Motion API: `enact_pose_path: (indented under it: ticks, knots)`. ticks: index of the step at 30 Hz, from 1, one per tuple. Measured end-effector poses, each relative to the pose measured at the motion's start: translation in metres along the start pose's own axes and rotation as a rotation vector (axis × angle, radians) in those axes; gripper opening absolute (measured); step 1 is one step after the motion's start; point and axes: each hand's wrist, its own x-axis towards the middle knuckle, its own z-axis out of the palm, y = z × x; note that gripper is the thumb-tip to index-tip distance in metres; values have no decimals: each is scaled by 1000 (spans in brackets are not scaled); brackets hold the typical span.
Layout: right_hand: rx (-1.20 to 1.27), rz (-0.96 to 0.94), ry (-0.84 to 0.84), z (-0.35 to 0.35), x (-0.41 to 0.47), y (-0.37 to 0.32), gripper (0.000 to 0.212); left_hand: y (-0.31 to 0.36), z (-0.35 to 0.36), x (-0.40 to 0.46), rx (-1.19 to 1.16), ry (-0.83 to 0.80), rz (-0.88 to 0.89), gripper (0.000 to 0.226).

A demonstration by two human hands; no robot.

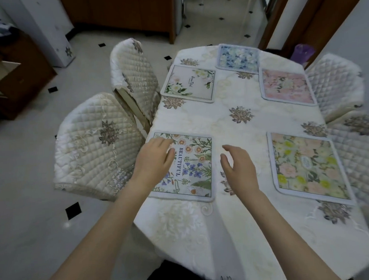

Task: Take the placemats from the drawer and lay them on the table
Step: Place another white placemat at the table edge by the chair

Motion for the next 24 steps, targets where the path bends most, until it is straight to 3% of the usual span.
enact_pose_path:
  ticks: [3,9,15,24]
  knots:
    - [-5,-21,81,-27,-25,-4,34,22,-17,-23,-53,73,-3,44]
    - [2,-21,134,-40,-72,-5,46,53,-24,-67,-42,52,-15,52]
    - [19,-19,57,-20,-100,-5,59,56,-19,-103,-50,-19,-53,52]
    - [16,-204,-114,22,-93,-68,59,11,-57,-161,-19,67,-266,52]
